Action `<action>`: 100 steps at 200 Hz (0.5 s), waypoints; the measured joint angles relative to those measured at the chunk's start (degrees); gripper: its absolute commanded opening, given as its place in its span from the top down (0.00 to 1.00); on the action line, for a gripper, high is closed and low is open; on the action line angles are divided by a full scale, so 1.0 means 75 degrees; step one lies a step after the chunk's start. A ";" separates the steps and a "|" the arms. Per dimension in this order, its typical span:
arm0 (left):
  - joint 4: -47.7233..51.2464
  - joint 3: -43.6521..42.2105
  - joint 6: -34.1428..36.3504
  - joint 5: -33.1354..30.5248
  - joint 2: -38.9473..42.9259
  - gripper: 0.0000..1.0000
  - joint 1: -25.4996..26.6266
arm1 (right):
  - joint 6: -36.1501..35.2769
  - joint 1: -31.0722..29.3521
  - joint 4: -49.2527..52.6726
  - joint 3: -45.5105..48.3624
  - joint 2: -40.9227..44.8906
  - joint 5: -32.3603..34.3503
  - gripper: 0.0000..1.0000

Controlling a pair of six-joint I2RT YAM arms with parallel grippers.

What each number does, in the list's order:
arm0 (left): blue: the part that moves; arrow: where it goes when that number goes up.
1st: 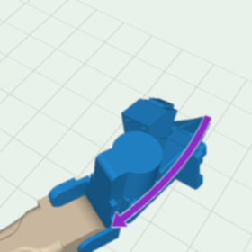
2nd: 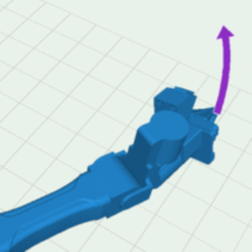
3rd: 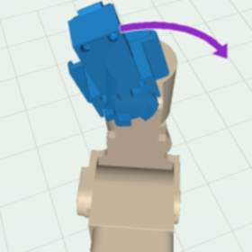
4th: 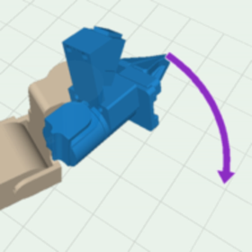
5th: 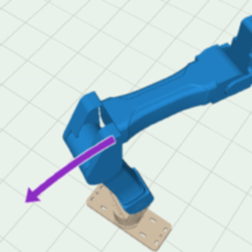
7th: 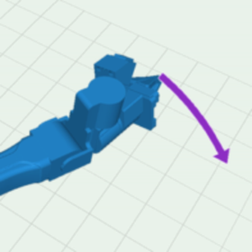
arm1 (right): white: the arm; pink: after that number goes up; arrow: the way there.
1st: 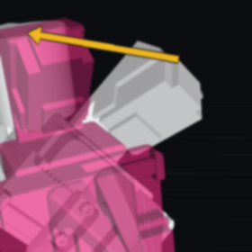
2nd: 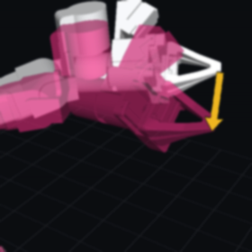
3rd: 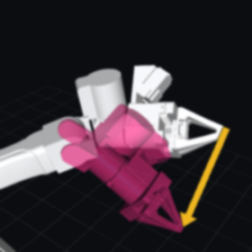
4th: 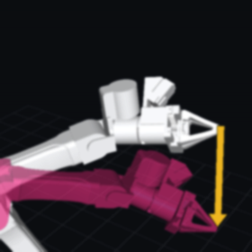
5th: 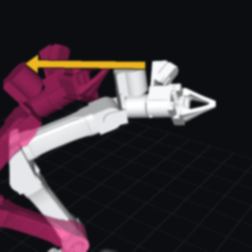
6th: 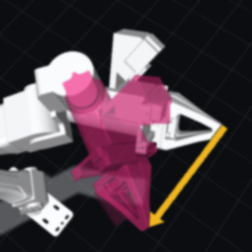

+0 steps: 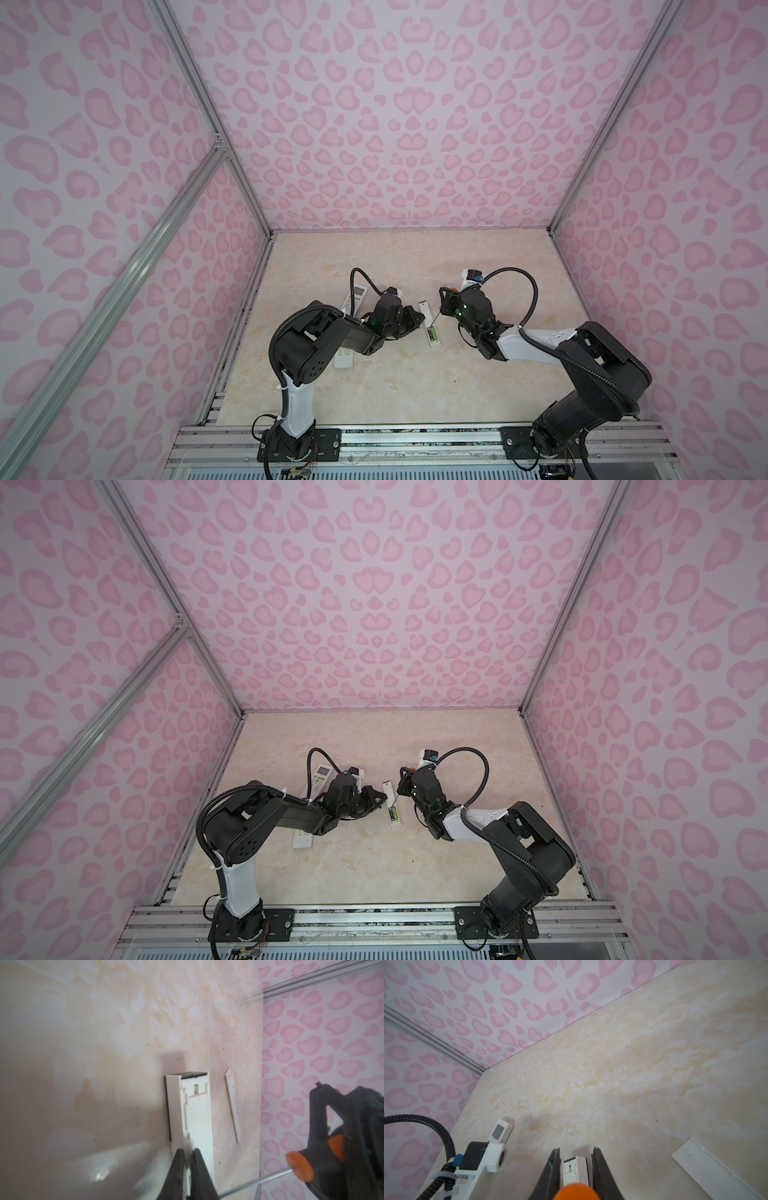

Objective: Unload the batteries from the remote control

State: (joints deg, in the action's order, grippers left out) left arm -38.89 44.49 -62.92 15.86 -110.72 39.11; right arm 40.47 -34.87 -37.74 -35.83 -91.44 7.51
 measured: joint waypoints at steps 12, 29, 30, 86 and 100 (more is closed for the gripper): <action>0.0029 0.0000 0.0003 -0.0017 0.0017 0.88 0.0000 | -0.0029 -0.0038 0.0052 -0.0026 0.0009 0.0023 1.00; 0.0041 0.0000 0.0012 -0.0029 0.0020 0.87 0.0000 | -0.0093 -0.0058 0.0119 -0.0093 0.0003 0.0052 1.00; 0.0041 0.0003 0.0012 -0.0029 0.0020 0.87 0.0000 | -0.0099 -0.0058 0.0131 -0.0096 0.0003 0.0052 1.00; 0.0105 0.0047 0.0023 -0.0070 0.0020 0.88 0.0038 | -0.0073 -0.0055 0.0286 -0.0187 -0.0286 -0.0050 1.00; 0.0152 0.0076 0.0023 -0.0076 0.0020 0.87 0.0044 | 0.0026 -0.0020 0.0245 -0.0187 -0.0338 -0.0175 1.00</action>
State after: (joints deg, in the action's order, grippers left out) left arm -37.76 45.06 -62.74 15.29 -110.56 39.44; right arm 40.66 -35.03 -35.90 -37.23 -93.97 6.20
